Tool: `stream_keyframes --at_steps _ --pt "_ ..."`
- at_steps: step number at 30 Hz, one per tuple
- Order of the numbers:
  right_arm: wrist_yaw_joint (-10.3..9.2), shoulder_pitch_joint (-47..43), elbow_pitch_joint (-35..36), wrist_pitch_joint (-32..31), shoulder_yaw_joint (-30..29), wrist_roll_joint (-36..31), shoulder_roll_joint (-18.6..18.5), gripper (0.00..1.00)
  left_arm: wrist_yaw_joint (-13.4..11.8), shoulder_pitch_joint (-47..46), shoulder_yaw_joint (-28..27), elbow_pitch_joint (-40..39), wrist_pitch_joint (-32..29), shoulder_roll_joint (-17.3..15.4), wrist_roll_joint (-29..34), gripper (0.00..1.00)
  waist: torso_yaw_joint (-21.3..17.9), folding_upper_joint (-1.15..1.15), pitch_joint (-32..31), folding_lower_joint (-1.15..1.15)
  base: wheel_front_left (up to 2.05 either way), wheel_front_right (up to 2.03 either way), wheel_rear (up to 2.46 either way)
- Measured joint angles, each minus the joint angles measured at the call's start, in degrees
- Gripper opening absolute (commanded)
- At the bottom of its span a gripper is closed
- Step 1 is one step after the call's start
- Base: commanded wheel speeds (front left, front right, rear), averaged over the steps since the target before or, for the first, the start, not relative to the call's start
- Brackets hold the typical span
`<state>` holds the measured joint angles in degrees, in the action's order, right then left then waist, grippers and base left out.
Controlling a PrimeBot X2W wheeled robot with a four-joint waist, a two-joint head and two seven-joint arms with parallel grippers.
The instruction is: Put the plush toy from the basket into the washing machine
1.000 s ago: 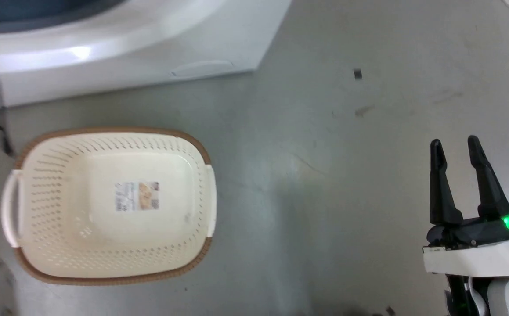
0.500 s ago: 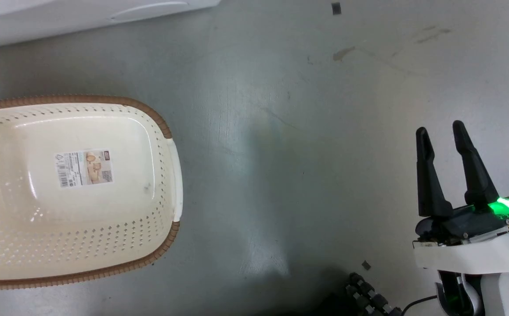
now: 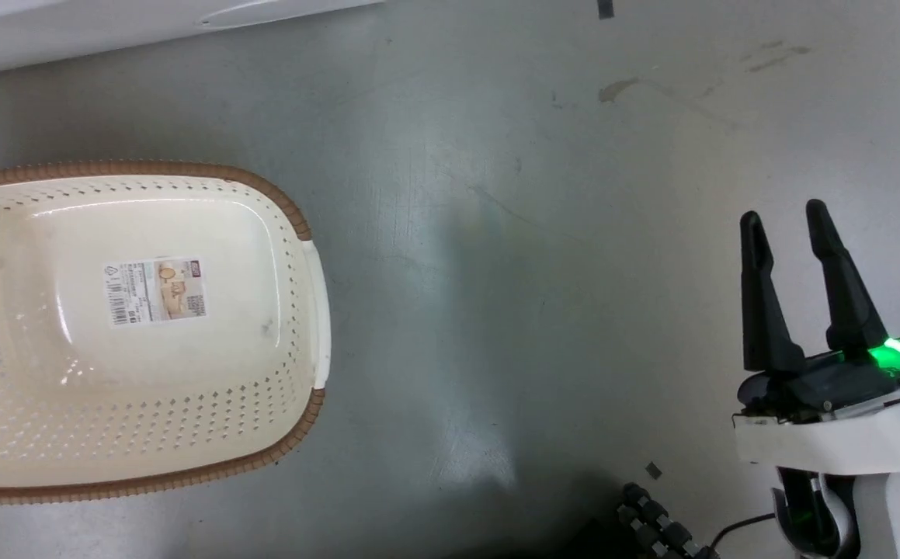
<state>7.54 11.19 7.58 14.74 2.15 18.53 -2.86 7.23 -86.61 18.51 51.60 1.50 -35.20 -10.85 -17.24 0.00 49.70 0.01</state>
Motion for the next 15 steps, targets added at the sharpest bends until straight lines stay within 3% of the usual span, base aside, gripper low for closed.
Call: stream_keyframes --at_steps 7,15 --pt "0.00 0.50 -0.80 0.01 -1.67 -2.22 0.00 1.00 0.00 2.47 2.88 4.20 5.10 1.48 -3.45 1.00 1.48 0.00 -3.62 0.00 0.00 0.00 0.00" --pt "0.00 0.40 -2.34 0.00 -3.59 -6.08 0.01 1.00 0.01 12.00 3.41 7.62 12.21 6.93 -7.98 1.00 4.17 0.00 -11.95 -0.01 0.00 0.00 0.00"
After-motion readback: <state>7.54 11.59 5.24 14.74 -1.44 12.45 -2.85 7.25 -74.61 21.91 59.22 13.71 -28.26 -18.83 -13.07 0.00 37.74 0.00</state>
